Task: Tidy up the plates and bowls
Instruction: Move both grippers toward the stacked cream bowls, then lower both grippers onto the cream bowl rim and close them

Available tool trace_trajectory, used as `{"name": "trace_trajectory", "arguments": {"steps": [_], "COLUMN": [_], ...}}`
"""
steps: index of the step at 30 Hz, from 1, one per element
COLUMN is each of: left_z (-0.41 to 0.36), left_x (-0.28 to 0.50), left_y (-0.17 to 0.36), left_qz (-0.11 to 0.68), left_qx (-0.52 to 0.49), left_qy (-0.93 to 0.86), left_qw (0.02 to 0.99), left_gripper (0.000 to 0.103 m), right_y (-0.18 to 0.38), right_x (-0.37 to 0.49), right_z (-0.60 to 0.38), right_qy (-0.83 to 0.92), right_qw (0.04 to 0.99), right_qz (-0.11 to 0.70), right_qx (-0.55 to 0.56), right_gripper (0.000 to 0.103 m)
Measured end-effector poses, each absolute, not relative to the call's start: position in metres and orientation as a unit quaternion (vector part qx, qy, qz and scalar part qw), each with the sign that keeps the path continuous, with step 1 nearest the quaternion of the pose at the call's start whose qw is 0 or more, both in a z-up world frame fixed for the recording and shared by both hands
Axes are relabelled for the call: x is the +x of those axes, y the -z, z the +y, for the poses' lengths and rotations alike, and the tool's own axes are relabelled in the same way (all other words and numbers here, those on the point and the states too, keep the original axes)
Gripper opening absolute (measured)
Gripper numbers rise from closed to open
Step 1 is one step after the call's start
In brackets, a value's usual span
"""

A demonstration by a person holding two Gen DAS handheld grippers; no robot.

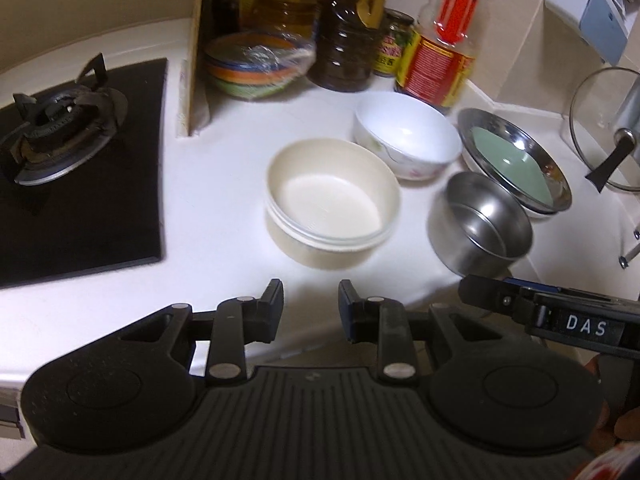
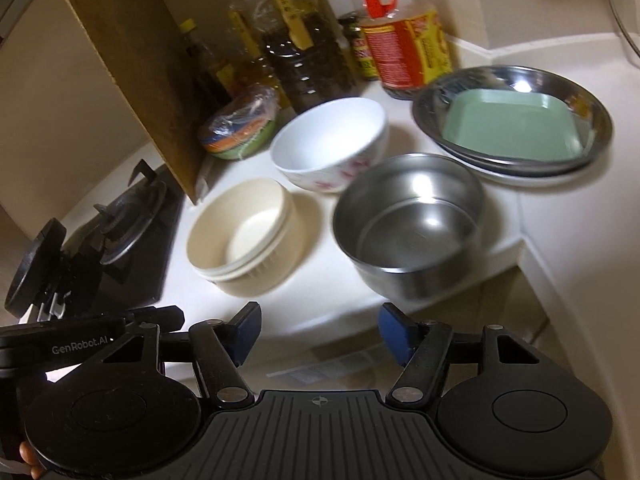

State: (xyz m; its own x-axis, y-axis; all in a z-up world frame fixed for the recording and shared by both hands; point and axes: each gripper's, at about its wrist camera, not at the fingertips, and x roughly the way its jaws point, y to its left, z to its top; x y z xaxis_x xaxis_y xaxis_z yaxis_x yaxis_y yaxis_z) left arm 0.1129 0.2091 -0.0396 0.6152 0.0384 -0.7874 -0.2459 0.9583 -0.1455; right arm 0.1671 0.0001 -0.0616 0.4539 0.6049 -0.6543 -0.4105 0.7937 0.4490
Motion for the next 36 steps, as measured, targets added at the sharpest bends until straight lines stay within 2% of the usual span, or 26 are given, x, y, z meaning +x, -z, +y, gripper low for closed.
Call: {"name": "trace_trajectory", "arguments": {"steps": [13, 36], "left_z": [0.248, 0.261], "left_x": [0.142, 0.186], "left_y": [0.039, 0.058], "left_qz": [0.412, 0.420], "left_qx": [-0.129, -0.092], "left_qy": [-0.053, -0.015], "left_qw": [0.901, 0.903], "left_gripper": [0.026, 0.026], "right_y": [0.058, 0.068], "right_x": [0.186, 0.207], "right_z": [0.046, 0.078], "right_qy": [-0.294, -0.248], "right_qw": [0.859, 0.876], "right_qz": [0.404, 0.397], "right_qx": [0.113, 0.112], "right_gripper": [0.056, 0.042]}}
